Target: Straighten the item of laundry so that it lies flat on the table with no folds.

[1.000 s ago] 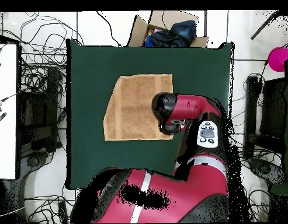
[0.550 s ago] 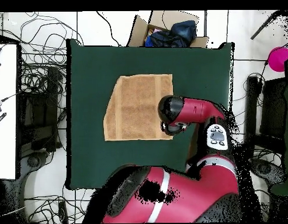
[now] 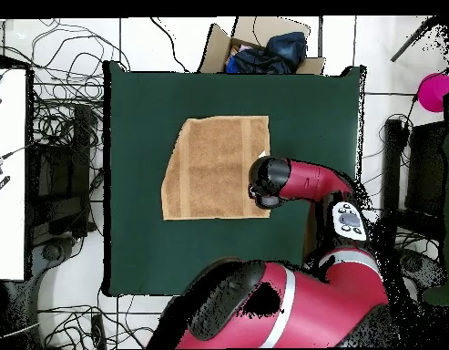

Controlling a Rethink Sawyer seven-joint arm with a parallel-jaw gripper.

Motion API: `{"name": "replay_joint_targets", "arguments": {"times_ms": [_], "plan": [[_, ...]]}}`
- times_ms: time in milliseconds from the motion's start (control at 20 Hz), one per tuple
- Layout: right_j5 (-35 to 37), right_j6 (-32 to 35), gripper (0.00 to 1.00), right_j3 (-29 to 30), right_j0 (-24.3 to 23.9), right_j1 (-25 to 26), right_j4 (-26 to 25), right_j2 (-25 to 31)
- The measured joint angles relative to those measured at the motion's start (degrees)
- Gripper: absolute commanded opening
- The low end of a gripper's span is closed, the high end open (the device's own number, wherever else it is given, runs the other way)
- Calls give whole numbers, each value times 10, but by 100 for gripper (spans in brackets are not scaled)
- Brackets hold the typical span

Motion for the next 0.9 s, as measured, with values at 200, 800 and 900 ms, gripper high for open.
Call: {"name": "replay_joint_targets", "arguments": {"times_ms": [200,800,900], "plan": [[0,0,0,1,-5,0,5,3],[0,0,0,1,-4,0,7,3],[1,0,0,1,-4,-1,7,3]]}}
